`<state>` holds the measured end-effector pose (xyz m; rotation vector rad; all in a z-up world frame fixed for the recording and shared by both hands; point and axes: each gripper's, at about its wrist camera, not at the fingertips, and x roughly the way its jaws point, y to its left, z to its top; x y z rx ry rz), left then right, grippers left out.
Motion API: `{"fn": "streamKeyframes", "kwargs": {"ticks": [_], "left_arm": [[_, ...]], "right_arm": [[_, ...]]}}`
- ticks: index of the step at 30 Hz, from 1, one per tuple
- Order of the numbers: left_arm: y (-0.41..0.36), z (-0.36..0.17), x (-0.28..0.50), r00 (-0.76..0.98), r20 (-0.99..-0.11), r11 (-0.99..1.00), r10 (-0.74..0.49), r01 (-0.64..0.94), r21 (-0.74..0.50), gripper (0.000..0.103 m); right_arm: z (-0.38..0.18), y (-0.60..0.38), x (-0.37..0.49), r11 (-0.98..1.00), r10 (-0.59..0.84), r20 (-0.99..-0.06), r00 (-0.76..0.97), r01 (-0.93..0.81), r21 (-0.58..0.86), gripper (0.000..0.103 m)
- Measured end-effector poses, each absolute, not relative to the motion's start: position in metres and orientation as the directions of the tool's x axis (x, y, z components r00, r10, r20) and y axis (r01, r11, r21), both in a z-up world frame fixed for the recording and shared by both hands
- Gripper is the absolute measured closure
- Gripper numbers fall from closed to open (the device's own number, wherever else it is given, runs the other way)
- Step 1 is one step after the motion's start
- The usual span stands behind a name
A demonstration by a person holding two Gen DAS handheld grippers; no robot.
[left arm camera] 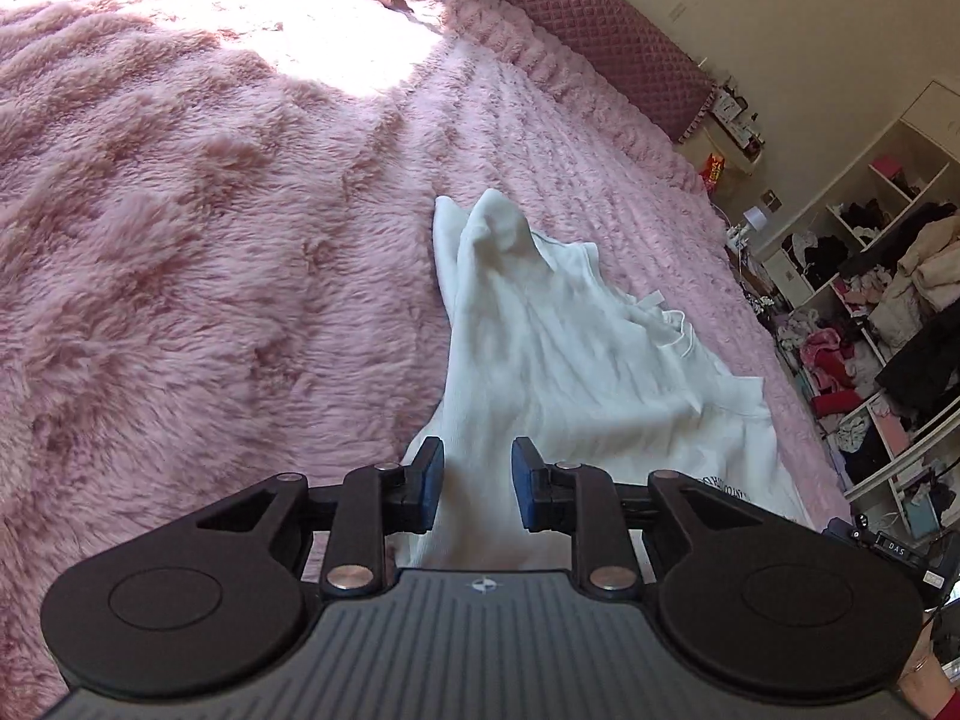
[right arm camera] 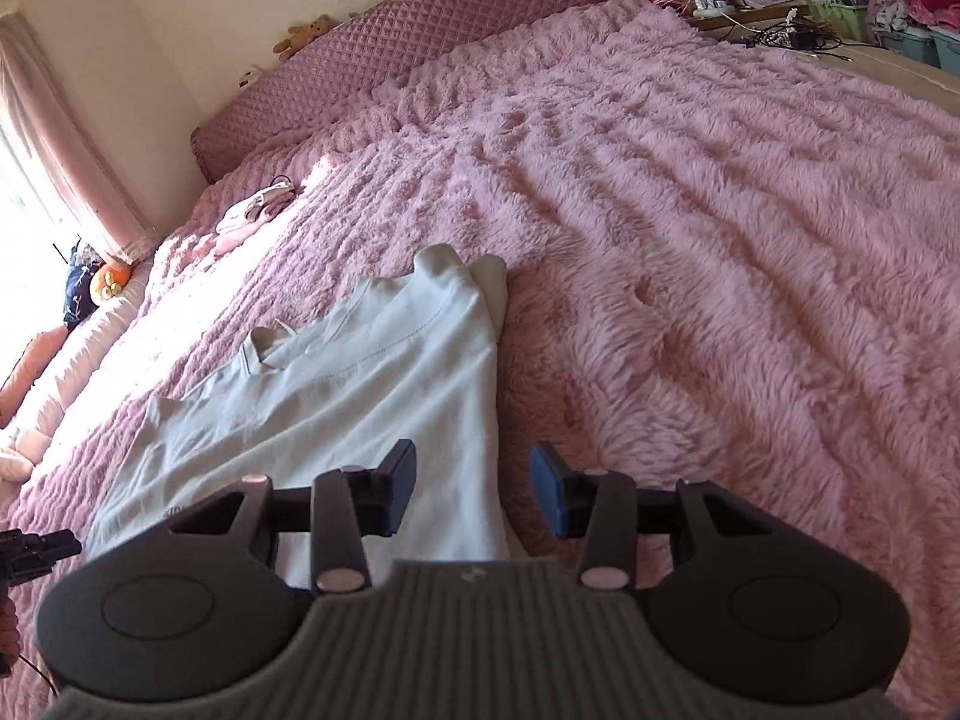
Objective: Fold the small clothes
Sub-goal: 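Lift the held hem with both grippers and fold it toward the collar, then lower the folded hem onto the collar and open both grippers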
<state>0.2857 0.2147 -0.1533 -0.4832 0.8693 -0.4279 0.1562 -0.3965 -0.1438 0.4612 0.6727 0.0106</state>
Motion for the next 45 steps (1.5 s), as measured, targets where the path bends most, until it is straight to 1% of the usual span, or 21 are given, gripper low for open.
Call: {"fn": "streamKeyframes", "kwargs": {"ticks": [2, 5, 6, 7, 12, 15, 17, 19, 20, 21, 22, 26, 29, 32, 34, 37, 40, 41, 42, 44, 45], "left_arm": [[0.216, -0.157, 0.282, 0.565, -0.614, 0.799, -0.550, 0.144, -0.583, 0.076], [0.217, -0.161, 0.283, 0.580, -0.621, 0.807, -0.527, 0.114, -0.579, 0.074], [0.218, -0.163, 0.286, 0.582, -0.625, 0.810, -0.520, 0.105, -0.577, 0.072], [0.219, -0.164, 0.287, 0.587, -0.627, 0.814, -0.512, 0.097, -0.573, 0.069], [0.225, -0.179, 0.295, 0.573, -0.624, 0.784, -0.531, 0.053, -0.619, 0.069], [0.223, -0.185, 0.294, 0.563, -0.578, 0.733, -0.591, 0.076, -0.676, 0.069], [0.223, -0.189, 0.291, 0.582, -0.534, 0.692, -0.614, 0.071, -0.718, 0.095], [0.221, -0.192, 0.292, 0.587, -0.539, 0.691, -0.604, 0.048, -0.721, 0.097], [0.221, -0.193, 0.292, 0.588, -0.543, 0.692, -0.600, 0.042, -0.720, 0.097], [0.221, -0.193, 0.292, 0.589, -0.546, 0.696, -0.596, 0.040, -0.717, 0.098], [0.220, -0.191, 0.292, 0.591, -0.549, 0.702, -0.591, 0.040, -0.711, 0.098], [0.221, -0.171, 0.283, 0.637, -0.482, 0.684, -0.601, 0.098, -0.723, 0.099], [0.224, -0.155, 0.280, 0.644, -0.477, 0.690, -0.598, 0.110, -0.716, 0.099], [0.218, -0.157, 0.283, 0.596, -0.577, 0.771, -0.558, 0.114, -0.627, 0.099], [0.212, -0.177, 0.288, 0.542, -0.664, 0.818, -0.515, 0.079, -0.570, 0.099], [0.211, -0.195, 0.291, 0.527, -0.680, 0.820, -0.509, 0.057, -0.570, 0.098], [0.216, -0.195, 0.292, 0.522, -0.674, 0.809, -0.522, 0.053, -0.585, 0.091], [0.220, -0.193, 0.292, 0.518, -0.665, 0.797, -0.538, 0.056, -0.602, 0.085], [0.223, -0.190, 0.292, 0.518, -0.662, 0.793, -0.541, 0.052, -0.607, 0.081], [0.230, -0.179, 0.297, 0.537, -0.664, 0.803, -0.520, 0.044, -0.594, 0.066], [0.232, -0.172, 0.301, 0.560, -0.661, 0.816, -0.500, 0.048, -0.576, 0.066]], "right_arm": [[-0.148, -0.392, 0.146, 0.914, 0.146, -0.609, 0.779, 0.130, 0.385, 0.062], [-0.152, -0.393, 0.139, 0.911, 0.148, -0.603, 0.784, 0.130, 0.392, 0.049], [-0.154, -0.394, 0.139, 0.911, 0.147, -0.603, 0.784, 0.131, 0.392, 0.048], [-0.156, -0.395, 0.140, 0.911, 0.142, -0.603, 0.785, 0.134, 0.389, 0.048], [-0.160, -0.400, 0.150, 0.881, 0.162, -0.595, 0.787, 0.156, 0.447, 0.048], [-0.165, -0.402, 0.157, 0.857, 0.194, -0.595, 0.780, 0.160, 0.490, 0.048], [-0.171, -0.402, 0.162, 0.831, 0.234, -0.597, 0.768, 0.160, 0.533, 0.048], [-0.176, -0.402, 0.166, 0.802, 0.267, -0.596, 0.757, 0.168, 0.573, 0.053], [-0.177, -0.400, 0.167, 0.801, 0.273, -0.597, 0.754, 0.166, 0.576, 0.068], [-0.176, -0.397, 0.168, 0.810, 0.271, -0.602, 0.751, 0.160, 0.564, 0.088], [-0.174, -0.393, 0.169, 0.827, 0.253, -0.614, 0.748, 0.162, 0.538, 0.097], [-0.162, -0.386, 0.168, 0.845, 0.243, -0.621, 0.745, 0.152, 0.513, 0.100], [-0.140, -0.386, 0.156, 0.881, 0.206, -0.605, 0.769, 0.124, 0.456, 0.101], [-0.139, -0.389, 0.151, 0.894, 0.196, -0.633, 0.749, 0.128, 0.429, 0.101], [-0.158, -0.389, 0.154, 0.904, 0.181, -0.677, 0.713, 0.150, 0.400, 0.101], [-0.187, -0.393, 0.157, 0.894, 0.175, -0.700, 0.693, 0.186, 0.407, 0.100], [-0.191, -0.399, 0.153, 0.870, 0.196, -0.681, 0.706, 0.195, 0.452, 0.095], [-0.189, -0.401, 0.152, 0.869, 0.203, -0.677, 0.707, 0.189, 0.458, 0.086], [-0.185, -0.403, 0.151, 0.870, 0.208, -0.674, 0.709, 0.181, 0.459, 0.070], [-0.174, -0.405, 0.151, 0.887, 0.184, -0.655, 0.733, 0.164, 0.433, 0.055], [-0.166, -0.405, 0.155, 0.900, 0.179, -0.633, 0.753, 0.135, 0.415, 0.056]]}}
